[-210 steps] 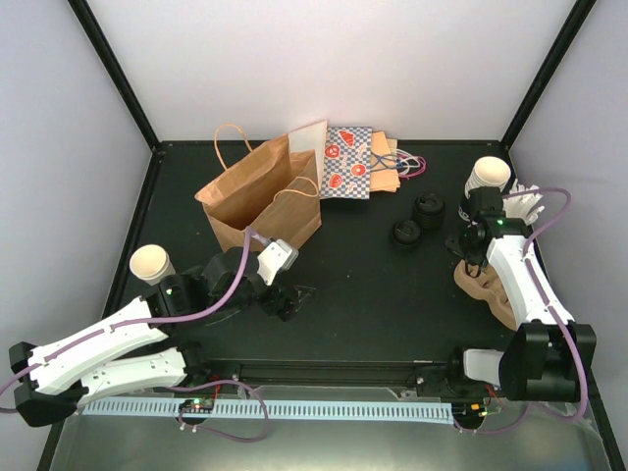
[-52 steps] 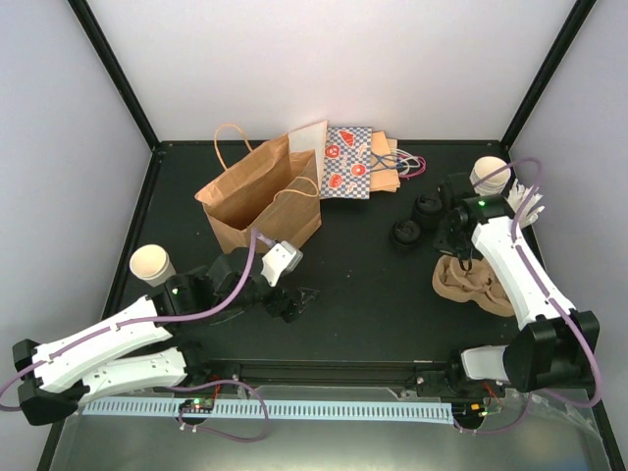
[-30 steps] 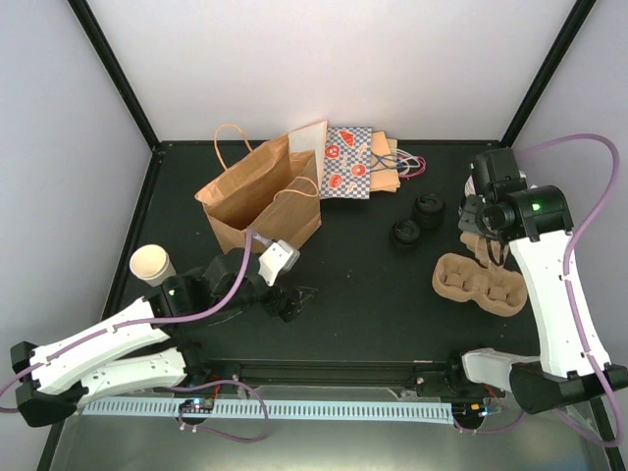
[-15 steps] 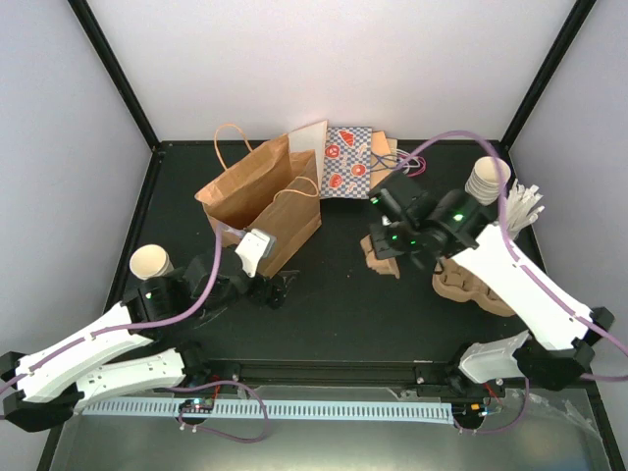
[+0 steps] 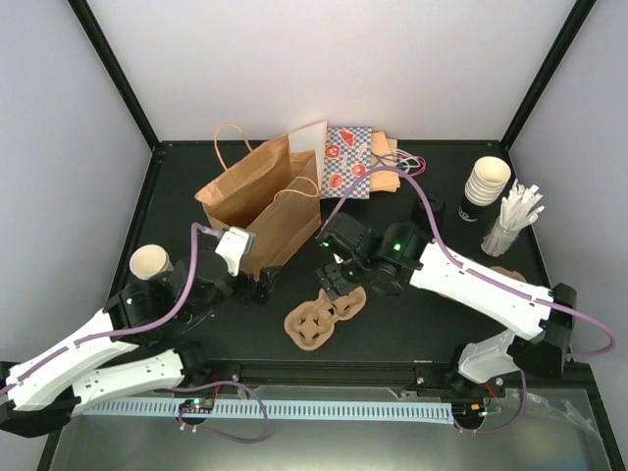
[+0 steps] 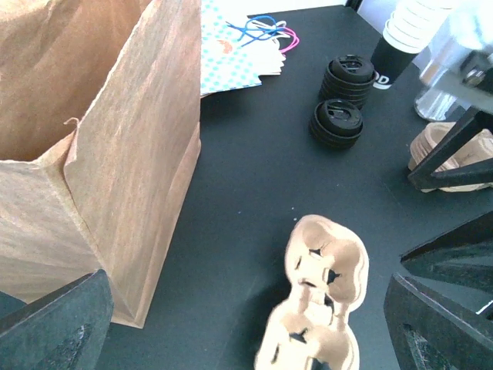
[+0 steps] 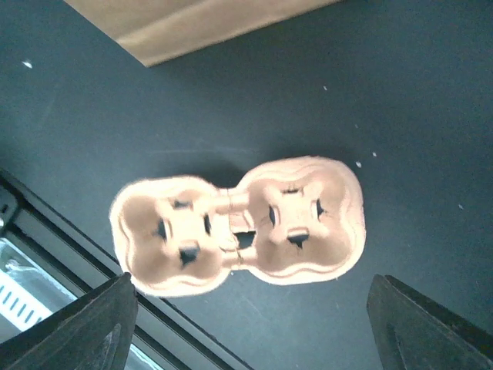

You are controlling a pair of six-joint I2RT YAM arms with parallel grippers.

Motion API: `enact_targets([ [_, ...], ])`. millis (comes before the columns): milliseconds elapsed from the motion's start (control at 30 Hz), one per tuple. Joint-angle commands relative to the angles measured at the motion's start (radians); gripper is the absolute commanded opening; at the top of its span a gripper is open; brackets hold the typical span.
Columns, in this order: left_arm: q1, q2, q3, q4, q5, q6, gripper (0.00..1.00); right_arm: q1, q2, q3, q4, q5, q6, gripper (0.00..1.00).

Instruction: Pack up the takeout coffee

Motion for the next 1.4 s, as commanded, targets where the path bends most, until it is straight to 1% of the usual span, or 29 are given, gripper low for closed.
enact_targets([
  [0, 0.005, -0.017, 0.025, -0.027, -0.011, -0.010, 0.99, 0.000, -0.057, -0.022, 0.115, -0.048, -0.028, 0.85],
  [100, 0.005, -0.019, 0.019, -0.024, -0.004, -0.007, 0.99, -0.001, -0.048, -0.043, 0.124, -0.018, -0.018, 0.83],
  [167, 0.005, -0.017, 0.014, -0.022, 0.007, -0.006, 0.99, -0.001, -0.044, -0.059, 0.141, -0.006, -0.008, 0.80],
  [267, 0.005, -0.011, 0.005, -0.023, 0.021, -0.013, 0.99, -0.001, -0.111, -0.131, 0.261, -0.046, -0.017, 0.79],
  [367, 0.005, -0.013, 0.000, -0.026, 0.032, -0.019, 0.99, -0.001, -0.252, -0.276, 0.460, -0.056, -0.053, 0.84],
  [467, 0.005, -0.020, 0.001, -0.027, 0.041, -0.017, 0.99, 0.000, -0.376, -0.425, 0.599, -0.011, -0.072, 0.86],
  [500, 0.005, -0.023, 0.001, -0.026, 0.046, -0.015, 0.99, -0.001, -0.407, -0.460, 0.620, -0.005, -0.084, 0.94],
  [533, 0.006, -0.024, 0.002, -0.026, 0.050, -0.011, 0.99, -0.001, -0.427, -0.481, 0.623, -0.003, -0.104, 0.99],
  [567, 0.007, -0.024, 0.003, -0.026, 0.054, -0.008, 0.99, -0.003, -0.433, -0.491, 0.620, 0.003, -0.110, 1.00],
  [767, 0.007, -0.021, 0.008, -0.030, 0.072, -0.001, 0.99, -0.006, -0.312, -0.469, 0.505, 0.012, -0.101, 1.00],
  [1033, 0.007, -0.004, 0.016, -0.026, 0.092, -0.006, 0.99, -0.010, -0.200, -0.472, 0.521, -0.018, -0.050, 1.00],
  [1133, 0.007, 0.012, 0.027, -0.046, 0.085, -0.023, 0.99, -0.010, -0.156, -0.450, 0.501, 0.023, -0.032, 1.00],
  [1200, 0.009, 0.018, 0.035, -0.062, 0.078, -0.047, 0.99, -0.010, -0.133, -0.456, 0.515, 0.043, -0.049, 1.00],
  [1267, 0.015, 0.018, 0.040, -0.069, 0.086, -0.065, 0.99, -0.009, -0.111, -0.465, 0.542, 0.033, -0.086, 1.00],
  [1367, 0.033, 0.013, 0.041, -0.072, 0.119, -0.085, 0.99, -0.013, -0.073, -0.462, 0.536, 0.011, -0.112, 1.00],
])
